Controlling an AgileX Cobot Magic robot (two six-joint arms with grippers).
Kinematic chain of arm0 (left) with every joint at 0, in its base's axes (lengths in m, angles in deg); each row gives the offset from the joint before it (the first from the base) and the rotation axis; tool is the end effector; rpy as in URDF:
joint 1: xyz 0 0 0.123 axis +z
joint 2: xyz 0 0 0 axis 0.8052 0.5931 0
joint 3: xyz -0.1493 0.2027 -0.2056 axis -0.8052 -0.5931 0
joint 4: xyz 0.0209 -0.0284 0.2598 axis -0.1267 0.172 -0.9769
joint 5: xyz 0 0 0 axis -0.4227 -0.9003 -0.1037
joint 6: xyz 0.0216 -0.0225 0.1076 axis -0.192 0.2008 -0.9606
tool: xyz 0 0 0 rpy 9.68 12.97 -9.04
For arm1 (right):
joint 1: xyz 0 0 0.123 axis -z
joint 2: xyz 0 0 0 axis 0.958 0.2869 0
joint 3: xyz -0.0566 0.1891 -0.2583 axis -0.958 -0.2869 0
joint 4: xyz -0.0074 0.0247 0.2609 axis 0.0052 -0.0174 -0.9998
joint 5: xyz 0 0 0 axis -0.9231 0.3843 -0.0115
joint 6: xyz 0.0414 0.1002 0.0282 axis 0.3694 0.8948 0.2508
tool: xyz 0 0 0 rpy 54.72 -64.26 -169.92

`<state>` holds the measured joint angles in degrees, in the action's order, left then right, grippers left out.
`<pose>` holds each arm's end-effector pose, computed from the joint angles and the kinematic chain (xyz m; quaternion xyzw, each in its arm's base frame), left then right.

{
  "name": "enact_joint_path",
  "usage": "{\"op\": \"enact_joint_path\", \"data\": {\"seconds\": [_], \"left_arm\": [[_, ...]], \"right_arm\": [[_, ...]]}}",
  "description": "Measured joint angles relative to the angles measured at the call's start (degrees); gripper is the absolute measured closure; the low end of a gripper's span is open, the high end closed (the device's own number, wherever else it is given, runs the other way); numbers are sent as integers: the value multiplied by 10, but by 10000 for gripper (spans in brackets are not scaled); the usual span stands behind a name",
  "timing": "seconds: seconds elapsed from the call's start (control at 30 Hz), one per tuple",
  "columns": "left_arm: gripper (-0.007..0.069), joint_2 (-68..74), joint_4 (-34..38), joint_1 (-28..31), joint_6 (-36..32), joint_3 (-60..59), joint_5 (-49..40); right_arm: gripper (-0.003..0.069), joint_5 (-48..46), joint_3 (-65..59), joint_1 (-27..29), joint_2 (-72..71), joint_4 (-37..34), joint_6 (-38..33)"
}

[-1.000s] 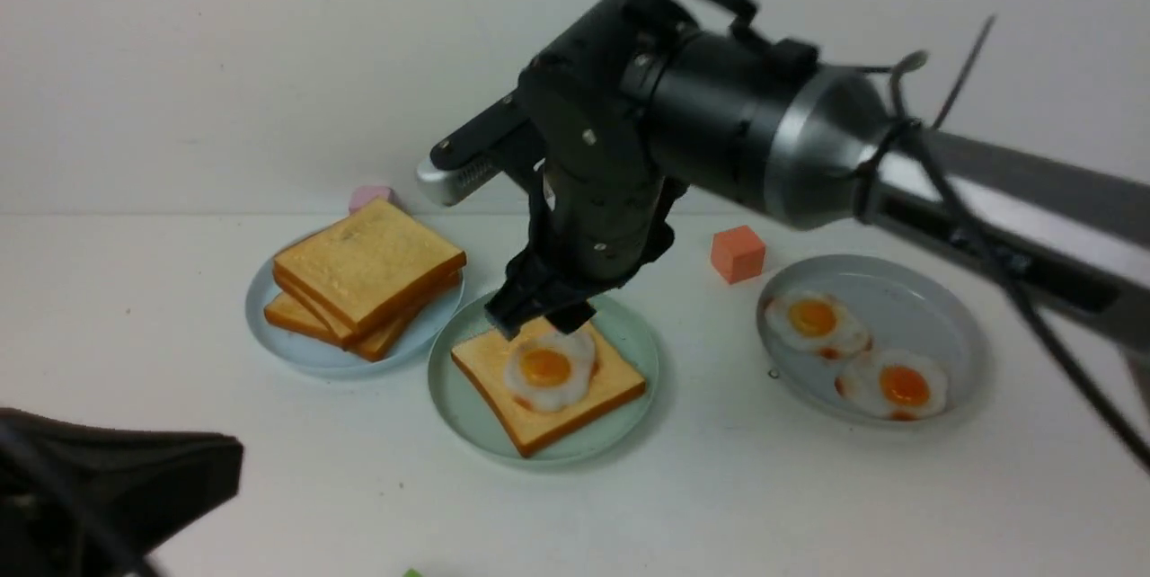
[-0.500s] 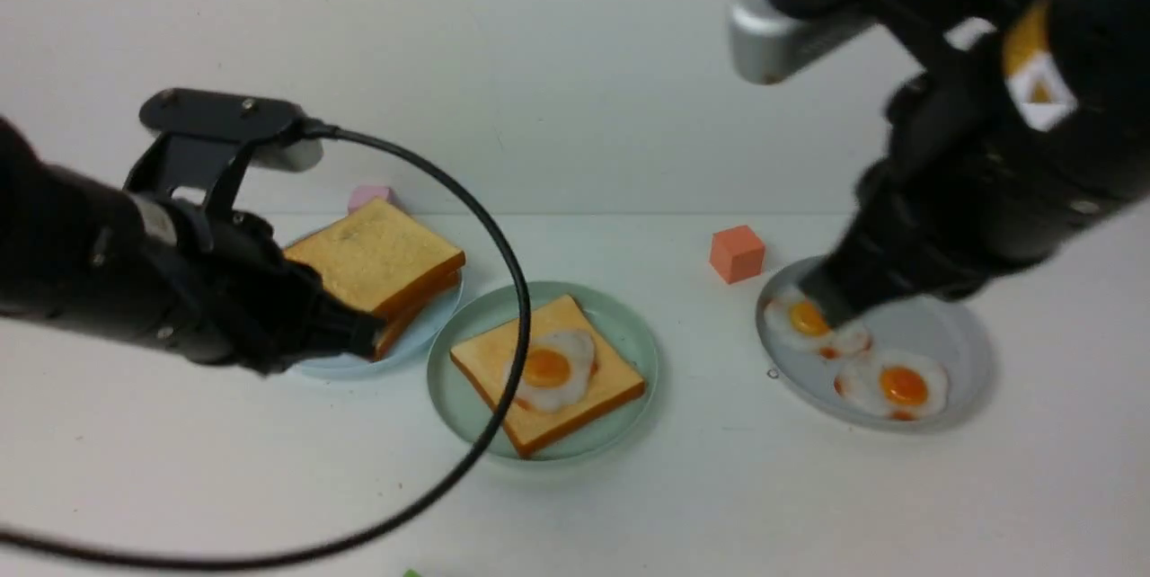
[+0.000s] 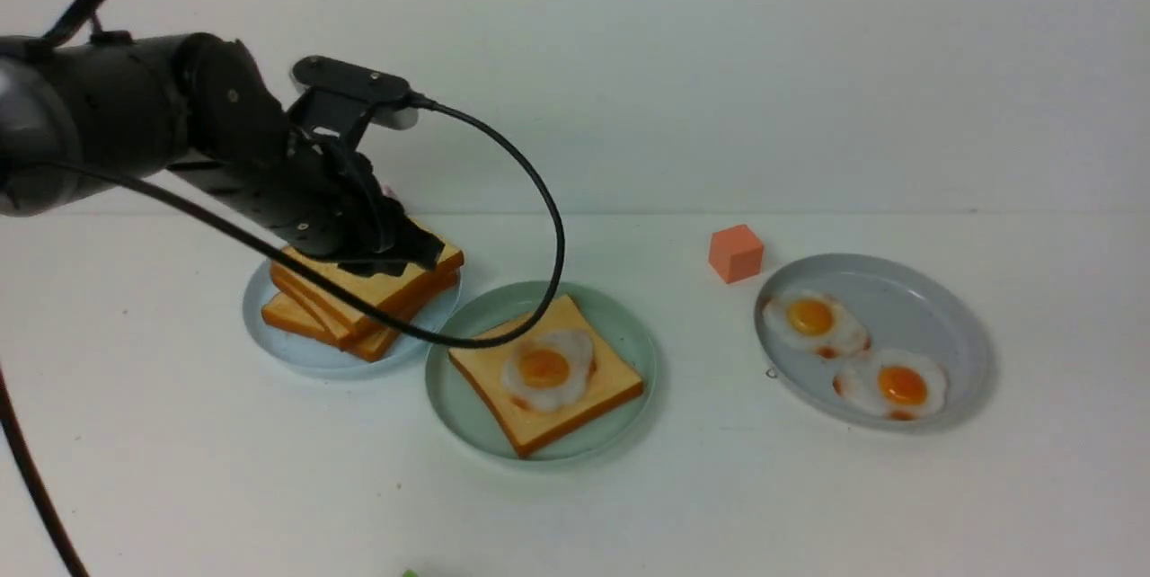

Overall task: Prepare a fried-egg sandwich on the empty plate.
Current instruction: Use the left arm to grab a slice of bread

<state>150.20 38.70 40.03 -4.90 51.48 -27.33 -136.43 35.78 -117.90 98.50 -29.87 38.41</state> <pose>0.4215 -0.1120 0.2640 0.2141 0.9208 -0.0492 0.3223 0.0730 0.0493 0.4382 -0.2046 0.8535 0.1736 0.4467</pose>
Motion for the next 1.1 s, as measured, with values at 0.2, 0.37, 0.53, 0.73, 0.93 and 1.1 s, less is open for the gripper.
{"op": "enact_joint_path", "data": {"seconds": [0.2, 0.37, 0.53, 0.73, 0.93, 1.1], "left_arm": [[247, 37, -40, 0, -4, 1, 12], [202, 73, -68, 0, -24, 1, 43], [200, 95, -86, 0, -28, 4, 52], [291, 107, -122, 0, -28, 8, 61], [512, 108, -138, 0, -28, 10, 67], [602, 105, -150, -5, -30, 10, 65]], "right_arm": [[657, -4, 0, 0, -4, 0, 15], [656, -5, 0, 0, 6, 0, 16], [655, -6, -3, 0, 6, 0, 16], [653, -6, -5, 0, 6, 0, 16], [651, -6, -5, 0, 6, 0, 16], [647, -6, -5, 0, 6, 0, 16]]}}
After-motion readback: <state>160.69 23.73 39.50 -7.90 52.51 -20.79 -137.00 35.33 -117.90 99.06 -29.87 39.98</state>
